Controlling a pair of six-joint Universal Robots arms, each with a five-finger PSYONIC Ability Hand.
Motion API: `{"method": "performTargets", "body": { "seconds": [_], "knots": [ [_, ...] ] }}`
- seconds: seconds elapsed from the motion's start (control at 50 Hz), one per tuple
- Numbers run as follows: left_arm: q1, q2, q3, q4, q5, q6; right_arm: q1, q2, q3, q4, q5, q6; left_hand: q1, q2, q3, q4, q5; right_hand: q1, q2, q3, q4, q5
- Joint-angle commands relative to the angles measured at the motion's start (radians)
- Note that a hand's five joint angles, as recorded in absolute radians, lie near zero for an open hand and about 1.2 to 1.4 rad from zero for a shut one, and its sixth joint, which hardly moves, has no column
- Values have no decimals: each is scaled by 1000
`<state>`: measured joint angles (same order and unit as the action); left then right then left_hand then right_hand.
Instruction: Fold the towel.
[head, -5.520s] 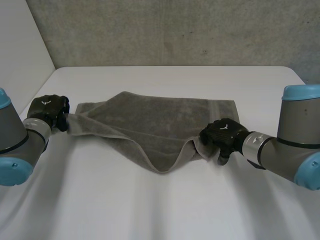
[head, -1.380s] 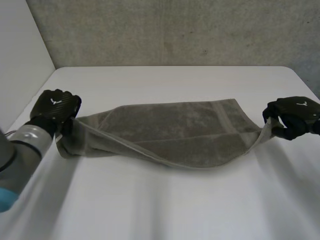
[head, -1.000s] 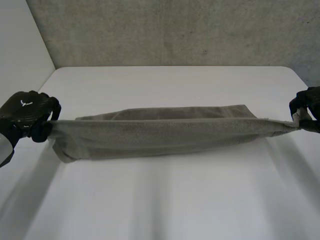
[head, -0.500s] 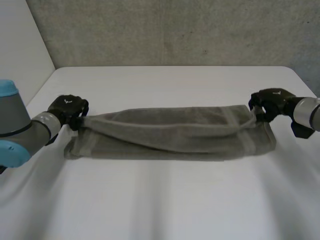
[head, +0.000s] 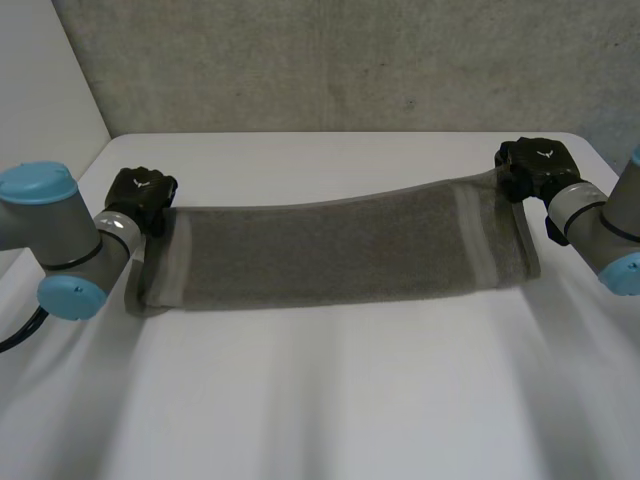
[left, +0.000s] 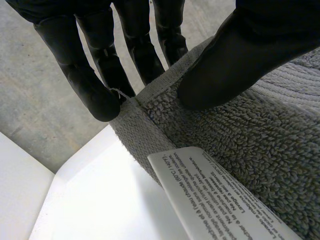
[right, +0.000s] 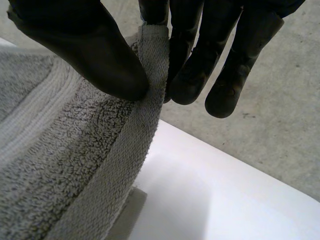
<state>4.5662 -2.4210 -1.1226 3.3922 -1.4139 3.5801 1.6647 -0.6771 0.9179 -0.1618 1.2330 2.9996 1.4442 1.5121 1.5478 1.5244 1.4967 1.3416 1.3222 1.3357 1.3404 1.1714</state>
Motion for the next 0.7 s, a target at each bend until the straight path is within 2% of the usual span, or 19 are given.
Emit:
{"method": "performTargets", "body": {
  "seconds": [0.02, 0.1, 0.12, 0.14, 0.16, 0.18, 0.24, 0.3, 0.4, 0.52, 0.56, 0.7],
  "knots": [
    [-10, -20, 1, 21, -10, -1, 7, 69, -54, -19, 19, -5, -48, -116, -152, -128, -275, 55, 74, 61, 56, 50],
    [-18, -24, 0, 22, -8, -3, 10, 86, -62, -18, 6, -7, -53, -121, -157, -134, -280, 3, 22, 9, 4, -1],
    [-22, -24, 0, 22, -8, -4, 12, 91, -62, -16, 2, -8, -489, -557, -593, -570, -716, -326, -306, -320, -324, -330],
    [-23, -24, 0, 22, -8, -4, 12, 91, -62, -16, 2, -8, -494, -562, -597, -574, -721, -329, -309, -323, -328, -333],
    [-27, -23, -3, 22, -11, -4, 13, 91, -60, -12, 2, -8, -991, -1059, -1094, -1071, -1218, -823, -804, -817, -822, -827],
    [-33, -18, -6, 22, -11, -4, 15, 87, -57, -10, 3, -11, -1141, -1209, -1245, -1221, -1368, -1167, -1148, -1161, -1166, -1171],
    [-52, 0, -20, 22, -11, -3, 20, 70, -41, -8, 13, -14, -1236, -1304, -1340, -1316, -1463, -1167, -1148, -1161, -1166, -1171],
    [-61, 20, -28, 21, -11, -4, 21, 48, -27, -8, 14, -16, -1240, -1307, -1343, -1320, -1467, -1167, -1148, -1161, -1166, -1171],
    [-65, 153, -132, 51, -7, -11, 9, -152, 106, -18, -6, -54, -1219, -1287, -1323, -1299, -1446, -1167, -1148, -1161, -1166, -1171],
    [-58, 270, -255, 104, 1, -9, 9, -266, 193, 13, -14, -125, -1207, -1275, -1311, -1287, -1434, -1167, -1148, -1161, -1166, -1171],
    [-50, 331, -339, 111, 10, -7, 7, -329, 258, 77, -36, -181, -1196, -1263, -1299, -1276, -1423, -1023, -1003, -1017, -1022, -1027],
    [-32, 381, -472, 101, 50, 0, 0, -392, 392, 218, -46, -344, -1163, -1231, -1267, -1243, -1390, -823, -803, -817, -822, -827]
  ]
}}
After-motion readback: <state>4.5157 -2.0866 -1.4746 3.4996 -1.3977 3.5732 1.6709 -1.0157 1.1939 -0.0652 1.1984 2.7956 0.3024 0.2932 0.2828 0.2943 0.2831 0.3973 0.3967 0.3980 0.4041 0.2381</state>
